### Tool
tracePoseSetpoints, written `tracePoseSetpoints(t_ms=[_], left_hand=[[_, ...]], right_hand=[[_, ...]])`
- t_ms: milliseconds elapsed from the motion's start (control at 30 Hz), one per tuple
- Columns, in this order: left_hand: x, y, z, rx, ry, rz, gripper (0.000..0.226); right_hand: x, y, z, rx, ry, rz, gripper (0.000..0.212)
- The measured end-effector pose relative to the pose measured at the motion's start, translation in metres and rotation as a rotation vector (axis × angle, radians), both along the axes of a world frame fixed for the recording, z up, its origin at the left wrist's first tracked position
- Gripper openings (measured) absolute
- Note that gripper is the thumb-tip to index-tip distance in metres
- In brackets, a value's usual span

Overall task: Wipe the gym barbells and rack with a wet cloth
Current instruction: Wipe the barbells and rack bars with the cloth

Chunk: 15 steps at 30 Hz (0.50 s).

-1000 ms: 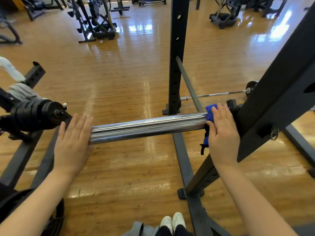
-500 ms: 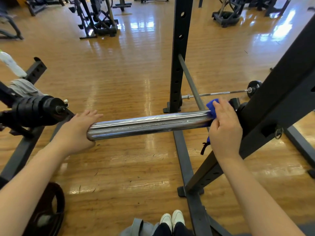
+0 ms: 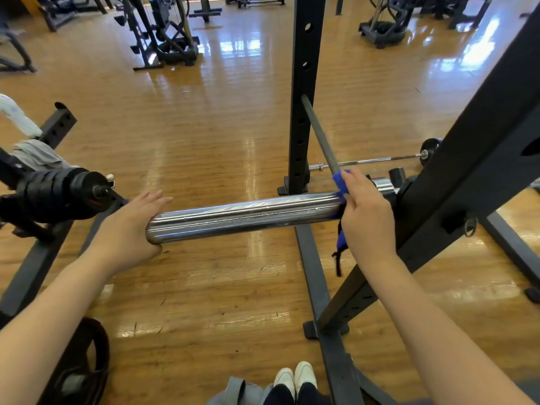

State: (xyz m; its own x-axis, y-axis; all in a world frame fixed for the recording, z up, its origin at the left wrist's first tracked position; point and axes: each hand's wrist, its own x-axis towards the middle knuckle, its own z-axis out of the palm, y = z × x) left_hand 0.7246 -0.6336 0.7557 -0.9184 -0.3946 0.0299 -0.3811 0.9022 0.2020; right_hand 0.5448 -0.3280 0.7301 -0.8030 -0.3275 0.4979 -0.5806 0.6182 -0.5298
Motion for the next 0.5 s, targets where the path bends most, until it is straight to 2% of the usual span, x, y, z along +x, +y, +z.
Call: tracePoseSetpoints(t_ms=[100, 300, 500], left_hand=[[0.0, -0.001, -0.001, -0.001, 0.001, -0.001, 0.086], [0.001, -0.003, -0.001, 0.015, -0.007, -0.007, 0.086], [0.001, 0.0, 0.0, 0.007, 0.011, -0.01, 0.085]], right_hand=[[-0.002, -0.009, 0.001, -0.021, 0.035, -0.055, 0.038], [0.032, 0.012, -0.024, -0.053, 0.043, -0.102, 0.05], [0.028, 0.008, -0.018, -0.083, 0.039, -0.116, 0.043]])
